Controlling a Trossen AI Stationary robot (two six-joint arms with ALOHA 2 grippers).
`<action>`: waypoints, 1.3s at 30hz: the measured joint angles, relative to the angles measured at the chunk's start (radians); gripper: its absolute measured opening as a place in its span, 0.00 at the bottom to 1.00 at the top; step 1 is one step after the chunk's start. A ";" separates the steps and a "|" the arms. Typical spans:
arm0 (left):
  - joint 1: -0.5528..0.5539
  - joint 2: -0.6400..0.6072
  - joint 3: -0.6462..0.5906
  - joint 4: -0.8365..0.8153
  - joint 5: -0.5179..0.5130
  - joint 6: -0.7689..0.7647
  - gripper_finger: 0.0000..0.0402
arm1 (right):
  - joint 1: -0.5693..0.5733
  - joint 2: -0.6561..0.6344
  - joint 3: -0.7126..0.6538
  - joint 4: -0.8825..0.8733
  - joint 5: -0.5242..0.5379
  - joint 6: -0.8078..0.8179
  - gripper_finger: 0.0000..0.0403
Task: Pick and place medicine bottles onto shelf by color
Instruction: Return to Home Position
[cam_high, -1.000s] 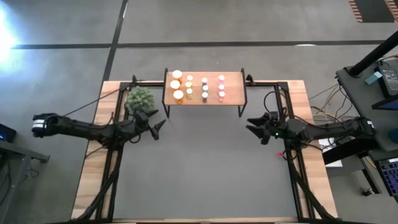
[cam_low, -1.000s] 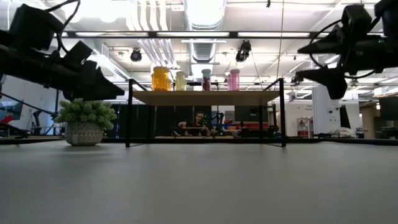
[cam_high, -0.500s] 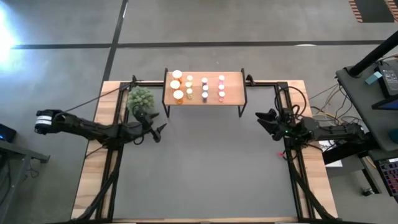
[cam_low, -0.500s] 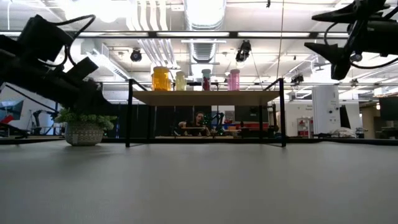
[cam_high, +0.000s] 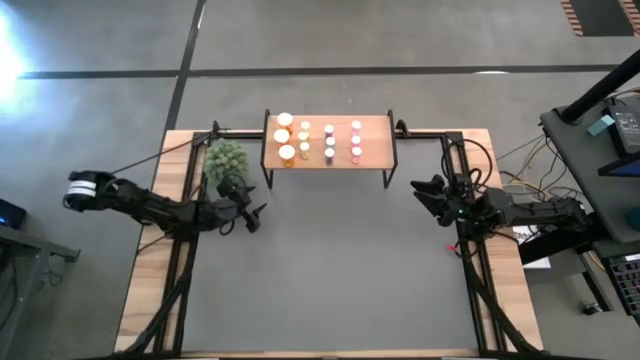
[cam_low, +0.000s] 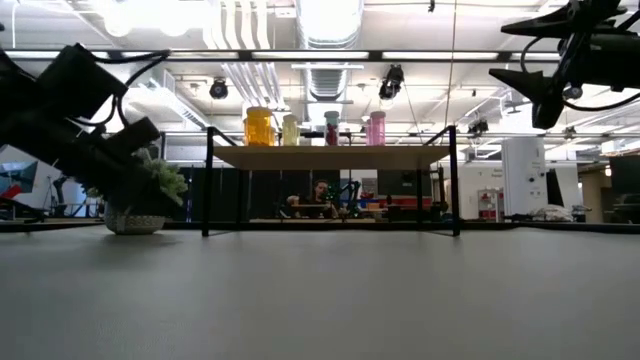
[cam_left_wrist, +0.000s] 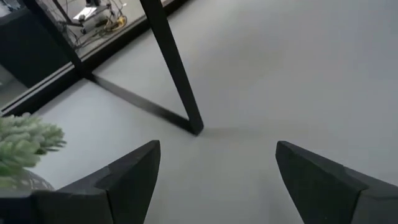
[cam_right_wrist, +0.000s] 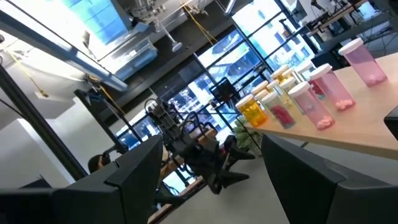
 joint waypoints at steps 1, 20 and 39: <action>0.000 0.011 0.001 0.001 0.000 0.000 0.75 | 0.000 0.001 0.000 0.000 0.000 0.000 0.66; 0.000 0.191 0.006 0.015 -0.002 -0.003 0.75 | 0.000 0.001 0.000 0.000 0.000 0.000 0.66; 0.001 0.165 0.000 0.147 0.010 0.001 0.75 | 0.000 0.001 0.000 0.000 0.000 0.000 0.66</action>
